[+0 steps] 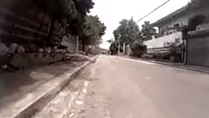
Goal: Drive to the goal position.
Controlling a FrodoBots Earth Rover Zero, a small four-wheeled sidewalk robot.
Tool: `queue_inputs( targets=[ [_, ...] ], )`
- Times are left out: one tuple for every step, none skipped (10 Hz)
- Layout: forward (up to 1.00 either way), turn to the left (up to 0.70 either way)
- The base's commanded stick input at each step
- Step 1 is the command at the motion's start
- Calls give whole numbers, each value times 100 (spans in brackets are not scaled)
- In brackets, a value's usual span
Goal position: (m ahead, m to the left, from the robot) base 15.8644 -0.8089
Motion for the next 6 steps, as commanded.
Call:
queue_inputs(
  targets=[
    [70,0],
    [70,0],
    [70,0],
    [70,0],
    [70,0],
    [70,14]
  ],
)
